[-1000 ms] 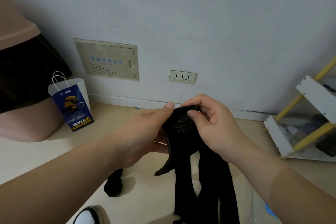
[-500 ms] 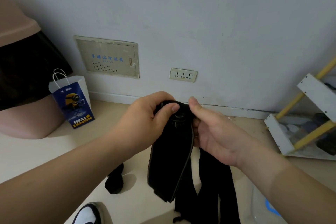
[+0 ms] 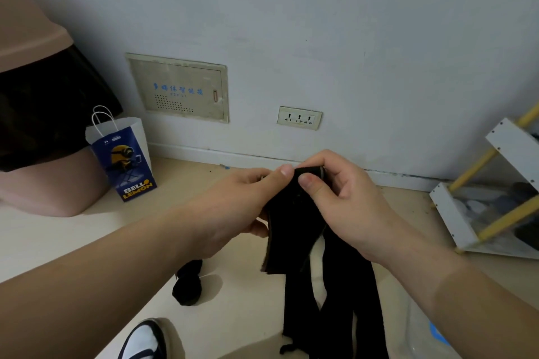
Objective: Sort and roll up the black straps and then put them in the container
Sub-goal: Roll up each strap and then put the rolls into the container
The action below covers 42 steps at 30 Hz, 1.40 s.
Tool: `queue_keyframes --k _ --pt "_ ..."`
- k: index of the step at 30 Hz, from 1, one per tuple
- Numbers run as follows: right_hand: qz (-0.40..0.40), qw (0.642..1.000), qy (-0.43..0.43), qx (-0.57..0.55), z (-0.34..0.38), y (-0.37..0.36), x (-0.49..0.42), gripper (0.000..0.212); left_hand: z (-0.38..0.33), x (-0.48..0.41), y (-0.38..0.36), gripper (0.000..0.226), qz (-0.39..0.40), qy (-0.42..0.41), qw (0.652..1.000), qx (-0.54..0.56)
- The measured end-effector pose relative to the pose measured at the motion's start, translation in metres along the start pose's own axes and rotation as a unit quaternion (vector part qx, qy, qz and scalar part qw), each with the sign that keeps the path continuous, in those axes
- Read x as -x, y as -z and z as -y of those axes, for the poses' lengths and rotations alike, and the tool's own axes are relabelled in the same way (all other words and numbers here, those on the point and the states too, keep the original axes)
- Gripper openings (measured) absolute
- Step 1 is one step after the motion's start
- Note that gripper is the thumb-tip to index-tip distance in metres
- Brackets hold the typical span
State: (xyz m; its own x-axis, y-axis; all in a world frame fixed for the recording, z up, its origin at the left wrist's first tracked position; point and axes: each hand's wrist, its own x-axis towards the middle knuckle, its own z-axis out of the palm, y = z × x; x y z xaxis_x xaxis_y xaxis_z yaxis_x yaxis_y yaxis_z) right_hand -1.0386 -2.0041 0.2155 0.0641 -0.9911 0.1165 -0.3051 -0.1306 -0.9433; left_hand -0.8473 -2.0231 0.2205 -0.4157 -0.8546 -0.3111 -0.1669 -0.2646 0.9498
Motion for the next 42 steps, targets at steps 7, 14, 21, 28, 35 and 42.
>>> queue_keyframes --k 7,14,21,28,35,42 --pt "0.062 0.965 -0.114 -0.227 0.005 0.002 0.000 0.019 -0.005 0.000 0.003 0.025 -0.049 -0.083 0.995 -0.009" --pt "0.120 0.937 -0.185 -0.272 0.005 0.006 0.000 0.051 -0.004 0.003 0.006 0.016 -0.063 -0.223 0.953 -0.193" --pt "0.023 0.966 -0.115 -0.232 0.001 0.001 -0.002 0.016 0.001 -0.001 0.004 0.028 -0.051 -0.162 0.980 -0.106" --pt "-0.006 0.991 -0.021 -0.129 -0.002 -0.001 -0.002 0.042 -0.001 -0.001 -0.008 0.041 -0.001 0.003 0.994 0.108" --pt "-0.001 0.972 -0.085 -0.220 0.000 -0.002 -0.003 0.041 -0.002 -0.003 -0.005 0.022 -0.079 -0.083 0.993 -0.001" --pt "0.150 0.913 -0.207 -0.318 0.006 0.002 -0.001 0.052 0.002 -0.005 -0.002 0.011 -0.119 -0.217 0.958 -0.145"
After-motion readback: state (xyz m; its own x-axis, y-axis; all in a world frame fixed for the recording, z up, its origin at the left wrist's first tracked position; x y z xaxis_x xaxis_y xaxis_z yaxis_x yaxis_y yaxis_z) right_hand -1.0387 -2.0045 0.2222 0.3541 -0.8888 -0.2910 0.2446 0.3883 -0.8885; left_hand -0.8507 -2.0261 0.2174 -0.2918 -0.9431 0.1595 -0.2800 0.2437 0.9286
